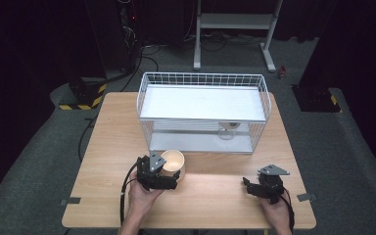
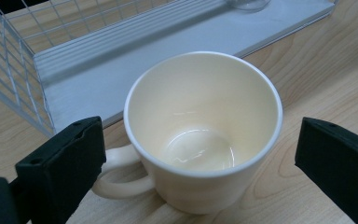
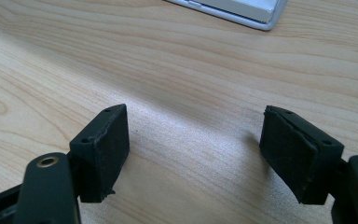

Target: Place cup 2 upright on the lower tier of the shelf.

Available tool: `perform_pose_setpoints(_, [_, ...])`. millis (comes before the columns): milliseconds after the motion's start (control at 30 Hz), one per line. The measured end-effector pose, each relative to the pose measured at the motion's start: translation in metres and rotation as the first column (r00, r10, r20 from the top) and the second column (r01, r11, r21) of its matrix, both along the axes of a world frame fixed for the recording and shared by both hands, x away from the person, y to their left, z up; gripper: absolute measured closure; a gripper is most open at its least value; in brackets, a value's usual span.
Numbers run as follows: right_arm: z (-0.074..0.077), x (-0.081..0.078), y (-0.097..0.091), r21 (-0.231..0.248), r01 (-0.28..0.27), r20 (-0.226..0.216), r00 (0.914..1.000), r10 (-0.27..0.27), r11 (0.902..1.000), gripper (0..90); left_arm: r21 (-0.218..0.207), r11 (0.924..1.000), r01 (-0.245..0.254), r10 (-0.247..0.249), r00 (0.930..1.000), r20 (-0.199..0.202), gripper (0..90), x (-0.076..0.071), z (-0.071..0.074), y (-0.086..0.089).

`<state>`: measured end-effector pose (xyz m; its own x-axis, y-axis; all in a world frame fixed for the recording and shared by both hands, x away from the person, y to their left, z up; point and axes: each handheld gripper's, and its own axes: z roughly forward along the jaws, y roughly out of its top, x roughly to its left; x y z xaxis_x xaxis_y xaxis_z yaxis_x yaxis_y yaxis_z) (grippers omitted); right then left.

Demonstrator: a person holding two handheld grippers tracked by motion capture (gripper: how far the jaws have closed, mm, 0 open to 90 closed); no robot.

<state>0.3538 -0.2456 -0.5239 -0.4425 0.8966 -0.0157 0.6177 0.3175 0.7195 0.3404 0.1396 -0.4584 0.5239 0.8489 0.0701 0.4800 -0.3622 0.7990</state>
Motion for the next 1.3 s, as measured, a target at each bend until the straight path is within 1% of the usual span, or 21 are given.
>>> perform_pose_setpoints(67, [0.0, 0.0, 0.0, 0.0, 0.0, 0.0, 1.0, 0.0, 1.0, 24.0, -0.003, 1.0, -0.002, 0.002, 1.0, 0.002, 2.0, 0.001, 0.0, -0.001])
perform_pose_setpoints(100, [0.0, 0.0, 0.0, 0.0, 0.0, 0.0, 1.0, 0.0, 1.0, 24.0, 0.0, 1.0, -0.008, 0.008, 0.9999, 0.009, 1.8, 0.003, 0.0, -0.001])
perform_pose_setpoints(167, [0.0, 0.0, 0.0, 0.0, 0.0, 0.0, 1.0, 0.0, 1.0, 24.0, -0.005, 1.0, -0.008, 0.008, 1.0, 0.006, 1.3, 0.005, 0.0, -0.001])
perform_pose_setpoints(200, [0.0, 0.0, 0.0, 0.0, 0.0, 0.0, 1.0, 0.0, 1.0, 24.0, -0.004, 1.0, -0.008, 0.008, 1.0, 0.003, 1.2, 0.006, 0.0, -0.002])
perform_pose_setpoints(233, [0.0, 0.0, 0.0, 0.0, 0.0, 0.0, 1.0, 0.0, 1.0, 24.0, 0.005, 1.0, -0.005, 0.005, 1.0, 0.004, 1.2, 0.007, 0.0, -0.002])
perform_pose_setpoints(300, [0.0, 0.0, 0.0, 0.0, 0.0, 0.0, 1.0, 0.0, 1.0, 24.0, 0.003, 1.0, -0.004, 0.004, 1.0, 0.001, 1.2, 0.009, -0.001, -0.003])
perform_pose_setpoints(467, [0.0, 0.0, 0.0, 0.0, 0.0, 0.0, 1.0, 0.0, 1.0, 24.0, 0.007, 1.0, -0.003, 0.003, 1.0, 0.008, 1.1, 0.012, -0.002, -0.004])
perform_pose_setpoints(633, [0.0, 0.0, 0.0, 0.0, 0.0, 0.0, 1.0, 0.0, 1.0, 24.0, 0.013, 0.9999, 0.005, -0.005, 1.0, -0.004, 1.1, 0.015, -0.003, -0.007])
perform_pose_setpoints(867, [0.0, 0.0, 0.0, 0.0, 0.0, 0.0, 1.0, 0.0, 1.0, 24.0, 0.019, 0.9998, 0.011, -0.011, 0.9999, -0.008, 1.3, 0.02, -0.005, -0.013])
perform_pose_setpoints(967, [0.0, 0.0, 0.0, 0.0, 0.0, 0.0, 1.0, 0.0, 1.0, 24.0, 0.023, 0.9997, 0.011, -0.011, 0.9998, -0.015, 1.4, 0.022, -0.007, -0.015])
perform_pose_setpoints(1167, [0.0, 0.0, 0.0, 0.0, 0.0, 0.0, 1.0, 0.0, 1.0, 23.8, 0.039, 0.9992, 0.008, -0.007, 1.0, -0.004, 5.4, 0.023, -0.01, -0.018])
perform_pose_setpoints(1300, [0.0, 0.0, 0.0, 0.0, 0.0, 0.0, 1.0, 0.0, 1.0, 23.8, 0.037, 0.9993, 0.001, -0.001, 1.0, 0.001, 6.9, 0.024, -0.013, -0.018])
